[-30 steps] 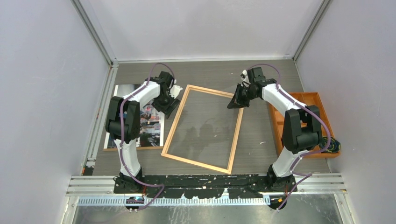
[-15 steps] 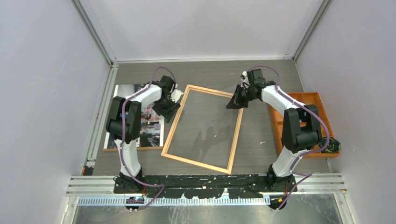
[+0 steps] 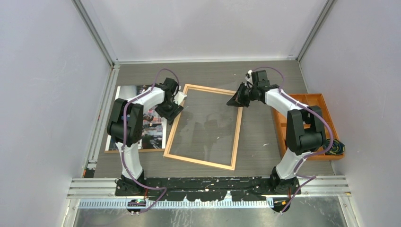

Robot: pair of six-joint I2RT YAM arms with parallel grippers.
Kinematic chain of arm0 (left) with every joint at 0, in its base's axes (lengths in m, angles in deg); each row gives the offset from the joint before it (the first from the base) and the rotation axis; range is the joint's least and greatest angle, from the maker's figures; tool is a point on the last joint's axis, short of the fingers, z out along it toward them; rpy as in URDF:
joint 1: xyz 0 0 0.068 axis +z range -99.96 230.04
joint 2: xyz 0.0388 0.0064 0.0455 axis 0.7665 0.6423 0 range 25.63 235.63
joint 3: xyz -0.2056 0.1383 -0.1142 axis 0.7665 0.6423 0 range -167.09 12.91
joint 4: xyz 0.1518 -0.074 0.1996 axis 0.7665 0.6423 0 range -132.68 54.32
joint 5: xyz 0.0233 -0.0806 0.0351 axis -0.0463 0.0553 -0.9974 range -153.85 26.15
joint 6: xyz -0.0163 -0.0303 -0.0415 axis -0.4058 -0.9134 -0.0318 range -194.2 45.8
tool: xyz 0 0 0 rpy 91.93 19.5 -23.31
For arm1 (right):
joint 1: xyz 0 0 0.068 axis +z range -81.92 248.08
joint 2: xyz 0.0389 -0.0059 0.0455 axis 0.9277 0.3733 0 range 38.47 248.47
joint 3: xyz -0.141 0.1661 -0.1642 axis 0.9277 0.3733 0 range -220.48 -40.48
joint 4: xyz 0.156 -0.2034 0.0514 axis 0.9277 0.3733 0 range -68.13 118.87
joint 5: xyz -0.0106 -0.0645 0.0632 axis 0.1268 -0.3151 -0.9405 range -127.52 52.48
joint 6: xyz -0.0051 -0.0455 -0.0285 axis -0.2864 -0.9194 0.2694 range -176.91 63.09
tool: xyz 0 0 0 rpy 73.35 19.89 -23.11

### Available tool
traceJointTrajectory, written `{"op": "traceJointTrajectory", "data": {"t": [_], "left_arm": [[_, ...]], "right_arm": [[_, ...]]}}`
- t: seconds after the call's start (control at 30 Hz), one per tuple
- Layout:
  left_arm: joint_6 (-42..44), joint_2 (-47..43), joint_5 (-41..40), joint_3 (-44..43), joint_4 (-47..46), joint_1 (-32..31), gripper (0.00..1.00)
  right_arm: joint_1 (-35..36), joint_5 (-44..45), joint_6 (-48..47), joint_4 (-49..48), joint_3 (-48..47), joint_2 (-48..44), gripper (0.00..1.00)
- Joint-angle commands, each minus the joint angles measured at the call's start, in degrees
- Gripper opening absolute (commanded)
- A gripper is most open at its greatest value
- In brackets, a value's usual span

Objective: Put the photo into the frame
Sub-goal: Adjust the photo frame item on the photo frame.

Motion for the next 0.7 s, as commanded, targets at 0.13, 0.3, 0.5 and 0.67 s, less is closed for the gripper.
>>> {"op": "traceJointTrajectory", "data": {"t": [0.13,0.3,0.5,0.67], "left_arm": [[-0.34,-0.69,4.26,0.15,0.24,-0.69,0.62],[-0.42,-0.95,4.32,-0.49,0.93,-0.69,0.62],[-0.18,-1.15,3.85,-0.16,1.01,-0.69,0.62],[-0.17,-0.95,3.91,-0.13,0.93,-0.52,0.62]], "right_arm": [[-1.19,-0.50,1.42,-2.58,-4.64,2.47,0.06],[-1.18,0.63,0.49,-1.27,-4.83,2.65,0.26],[-1.21,0.85,0.21,-1.78,-4.98,2.54,0.28],[-1.18,-0.22,0.56,-4.99,-2.97,0.98,0.23]]}}
